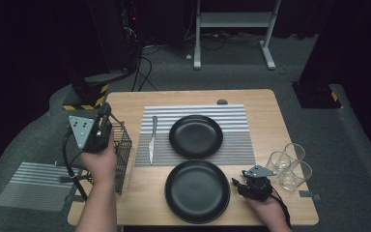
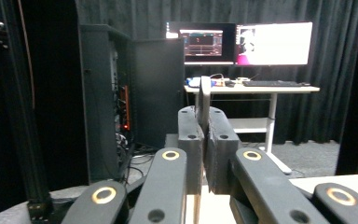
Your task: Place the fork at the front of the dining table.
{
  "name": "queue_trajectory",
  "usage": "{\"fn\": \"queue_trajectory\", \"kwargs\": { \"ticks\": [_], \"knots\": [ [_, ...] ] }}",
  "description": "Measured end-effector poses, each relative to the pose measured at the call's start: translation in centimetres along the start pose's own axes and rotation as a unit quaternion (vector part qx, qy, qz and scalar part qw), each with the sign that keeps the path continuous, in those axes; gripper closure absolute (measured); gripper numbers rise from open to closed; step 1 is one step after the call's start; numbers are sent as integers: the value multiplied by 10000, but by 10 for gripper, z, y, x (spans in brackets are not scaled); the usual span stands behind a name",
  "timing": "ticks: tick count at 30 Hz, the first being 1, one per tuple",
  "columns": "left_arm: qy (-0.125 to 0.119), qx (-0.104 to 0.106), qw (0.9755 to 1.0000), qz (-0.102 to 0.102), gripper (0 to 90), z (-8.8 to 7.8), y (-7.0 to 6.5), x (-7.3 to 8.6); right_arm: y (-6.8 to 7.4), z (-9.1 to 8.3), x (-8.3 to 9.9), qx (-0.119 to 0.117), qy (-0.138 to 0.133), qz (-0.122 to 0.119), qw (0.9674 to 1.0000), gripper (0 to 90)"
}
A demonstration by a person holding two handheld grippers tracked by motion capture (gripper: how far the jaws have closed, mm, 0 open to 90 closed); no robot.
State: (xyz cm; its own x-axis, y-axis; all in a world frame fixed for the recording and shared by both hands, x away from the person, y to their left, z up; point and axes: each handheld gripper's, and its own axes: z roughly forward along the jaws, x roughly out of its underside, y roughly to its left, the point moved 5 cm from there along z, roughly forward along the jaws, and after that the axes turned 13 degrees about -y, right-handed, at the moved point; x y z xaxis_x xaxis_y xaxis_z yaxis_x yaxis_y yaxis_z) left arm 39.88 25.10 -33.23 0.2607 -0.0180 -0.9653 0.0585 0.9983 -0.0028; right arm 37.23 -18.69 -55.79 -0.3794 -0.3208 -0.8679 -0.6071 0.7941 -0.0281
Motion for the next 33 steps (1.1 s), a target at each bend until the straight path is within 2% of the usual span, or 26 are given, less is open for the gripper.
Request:
{"fn": "queue_trajectory", "kwargs": {
  "ticks": [2,3,4,5,7,9,10,11,13,14,15,16,17,18,19,21,22,25,26,27,28,29,32,33],
  "knots": [
    [2,74,9999,150,859,0,-1,-2,0,0,0,8,3,35,10000,461],
    [-12,6,10000,-15,859,0,-4,-1,0,0,0,13,4,23,10000,462],
    [-24,31,10000,-31,859,1,-5,-2,0,0,0,19,3,28,10000,463],
    [-16,83,9999,58,859,1,-5,-2,0,0,0,26,4,59,10000,463],
    [-11,54,10000,-60,859,1,-10,0,1,0,-1,57,-22,143,9999,464],
    [17,164,9998,69,859,2,-11,1,1,0,0,59,-33,141,9999,466],
    [23,101,9999,-84,859,2,-15,2,1,0,0,59,-34,142,9999,466],
    [49,187,9998,41,859,2,-15,3,1,0,0,59,-34,138,9999,467],
    [16,143,9998,-160,859,3,-22,6,1,0,-1,52,-38,116,9999,468],
    [86,221,9997,62,859,3,-21,7,1,0,0,50,-33,121,9999,468],
    [101,241,9996,49,859,4,-22,8,1,0,-1,46,-36,103,9999,468],
    [61,199,9997,-100,859,4,-26,10,1,0,0,26,-20,59,10000,468],
    [113,231,9997,-38,859,4,-26,11,0,0,0,9,-1,11,10000,468],
    [89,214,9997,-118,859,4,-28,12,0,0,0,11,-1,16,10000,468],
    [117,297,9995,-23,859,4,-29,13,0,0,0,17,0,22,10000,468],
    [161,294,9993,-170,859,4,-34,16,0,0,0,14,0,14,10000,469],
    [198,343,9992,3,859,4,-33,17,0,0,0,10,-1,15,10000,469],
    [196,372,9991,-111,859,5,-39,21,1,0,0,5,-2,13,10000,468],
    [233,416,9989,-15,859,4,-39,22,1,0,0,9,-3,13,10000,468],
    [188,393,9989,-168,859,5,-43,23,1,0,-1,32,-34,79,10000,468],
    [213,436,9988,-85,859,4,-43,24,1,0,0,33,-31,86,10000,468],
    [216,435,9987,-125,859,4,-45,25,1,0,0,31,-32,83,10000,467],
    [246,515,9984,-59,858,3,-50,27,1,0,0,18,-33,66,10000,475],
    [266,502,9983,-132,858,2,-52,28,1,0,-1,13,-42,52,10000,477]
  ]
}}
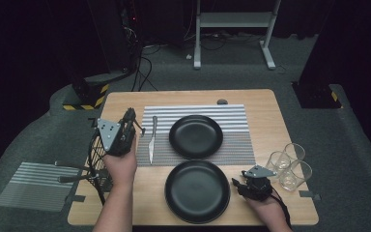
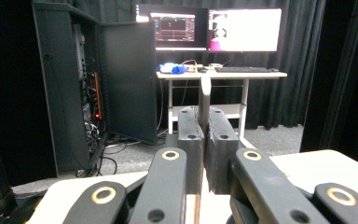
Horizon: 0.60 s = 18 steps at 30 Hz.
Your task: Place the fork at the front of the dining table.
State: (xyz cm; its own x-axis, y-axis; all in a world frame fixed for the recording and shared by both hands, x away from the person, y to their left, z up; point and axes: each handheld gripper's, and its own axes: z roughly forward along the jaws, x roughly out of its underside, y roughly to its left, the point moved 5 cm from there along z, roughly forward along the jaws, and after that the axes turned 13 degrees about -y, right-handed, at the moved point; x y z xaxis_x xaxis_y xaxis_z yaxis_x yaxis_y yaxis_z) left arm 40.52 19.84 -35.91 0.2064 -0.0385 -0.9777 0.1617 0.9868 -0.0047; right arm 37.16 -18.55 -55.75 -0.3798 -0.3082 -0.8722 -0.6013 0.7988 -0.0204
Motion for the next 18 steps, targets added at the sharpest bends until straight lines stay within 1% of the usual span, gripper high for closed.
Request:
{"fn": "queue_trajectory", "kwargs": {
  "ticks": [1,2,4,5,6,11,18],
  "knots": [
    [-23,51,10000,22,858,0,-1,0,1,0,0,2,4,26,10000,477],
    [4,34,10000,6,858,0,-1,1,1,0,0,1,4,29,10000,477],
    [6,83,10000,22,858,-1,-3,3,1,0,0,-1,19,54,10000,476],
    [20,85,10000,-11,858,-2,-5,4,1,0,0,-2,19,54,10000,476],
    [33,108,9999,35,858,-2,-5,4,1,0,0,-1,19,58,10000,476],
    [43,149,9998,-93,858,-3,-11,9,1,0,0,-15,27,28,10000,485],
    [85,301,9995,-87,858,-4,-22,15,1,0,0,-14,17,59,10000,487]
  ]
}}
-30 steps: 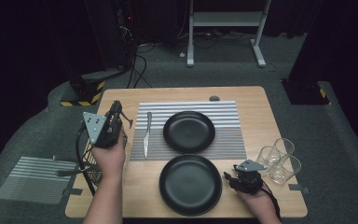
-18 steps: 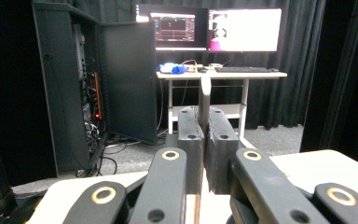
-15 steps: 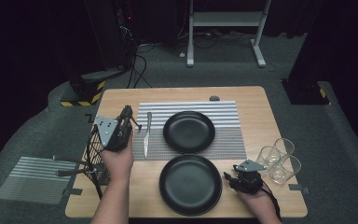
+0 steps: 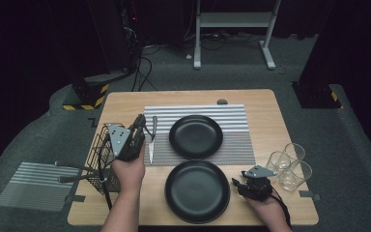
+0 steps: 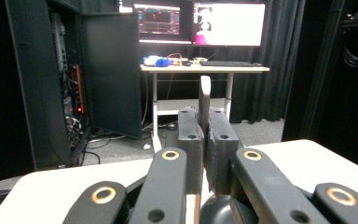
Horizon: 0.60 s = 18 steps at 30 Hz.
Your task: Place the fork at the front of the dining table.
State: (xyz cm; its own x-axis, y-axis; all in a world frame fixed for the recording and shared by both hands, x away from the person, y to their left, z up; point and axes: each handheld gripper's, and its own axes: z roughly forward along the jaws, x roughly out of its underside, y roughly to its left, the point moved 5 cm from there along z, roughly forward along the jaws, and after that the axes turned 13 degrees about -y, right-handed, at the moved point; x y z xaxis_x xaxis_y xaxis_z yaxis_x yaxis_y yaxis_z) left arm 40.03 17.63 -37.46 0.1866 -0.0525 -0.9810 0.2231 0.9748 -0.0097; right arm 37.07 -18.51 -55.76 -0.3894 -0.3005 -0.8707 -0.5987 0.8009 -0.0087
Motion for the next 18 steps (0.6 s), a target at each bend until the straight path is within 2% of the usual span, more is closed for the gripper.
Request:
{"fn": "queue_trajectory", "kwargs": {
  "ticks": [13,14,18],
  "knots": [
    [30,271,9996,-1,858,1,-22,3,-2,0,0,0,-22,-35,10000,488],
    [9,283,9996,-70,858,1,-24,3,-1,0,0,18,-14,14,10000,487],
    [-19,383,9992,-77,858,1,-31,0,-3,0,0,33,-42,34,10000,486]
  ]
}}
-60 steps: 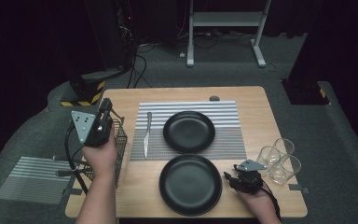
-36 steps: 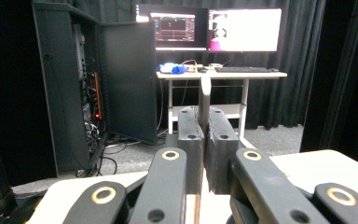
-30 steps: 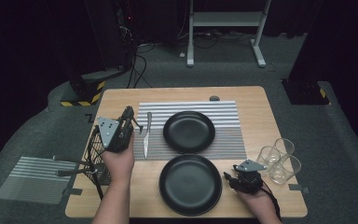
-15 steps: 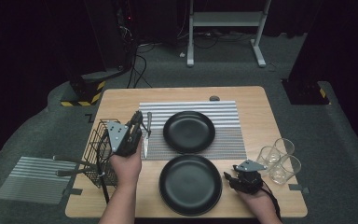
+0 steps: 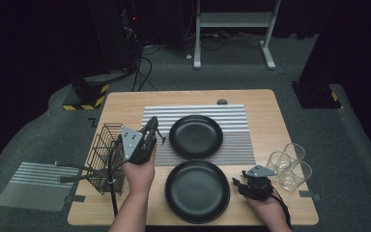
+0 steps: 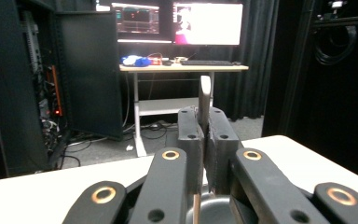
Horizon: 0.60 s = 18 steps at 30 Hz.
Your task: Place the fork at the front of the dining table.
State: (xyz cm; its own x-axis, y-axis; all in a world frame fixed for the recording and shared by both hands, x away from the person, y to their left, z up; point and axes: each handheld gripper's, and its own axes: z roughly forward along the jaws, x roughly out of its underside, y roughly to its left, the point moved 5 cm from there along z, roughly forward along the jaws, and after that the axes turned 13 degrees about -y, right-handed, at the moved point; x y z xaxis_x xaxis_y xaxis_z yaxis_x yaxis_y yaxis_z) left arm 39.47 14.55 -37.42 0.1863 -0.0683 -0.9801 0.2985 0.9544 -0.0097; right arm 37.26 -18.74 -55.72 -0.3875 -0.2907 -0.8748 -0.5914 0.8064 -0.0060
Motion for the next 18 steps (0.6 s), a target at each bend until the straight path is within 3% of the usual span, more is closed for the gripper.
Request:
{"fn": "queue_trajectory", "kwargs": {
  "ticks": [13,15,17,18],
  "knots": [
    [-58,272,9995,-117,858,5,-24,-1,2,-2,0,48,-67,-33,10000,482],
    [-54,292,9995,-116,858,6,-28,0,1,-3,0,20,-81,-173,9998,469],
    [16,347,9994,-66,858,8,-30,1,1,-4,-2,71,-218,-129,9997,473],
    [-28,337,9993,-156,858,9,-33,1,1,-5,-3,88,-261,-147,9995,480]
  ]
}}
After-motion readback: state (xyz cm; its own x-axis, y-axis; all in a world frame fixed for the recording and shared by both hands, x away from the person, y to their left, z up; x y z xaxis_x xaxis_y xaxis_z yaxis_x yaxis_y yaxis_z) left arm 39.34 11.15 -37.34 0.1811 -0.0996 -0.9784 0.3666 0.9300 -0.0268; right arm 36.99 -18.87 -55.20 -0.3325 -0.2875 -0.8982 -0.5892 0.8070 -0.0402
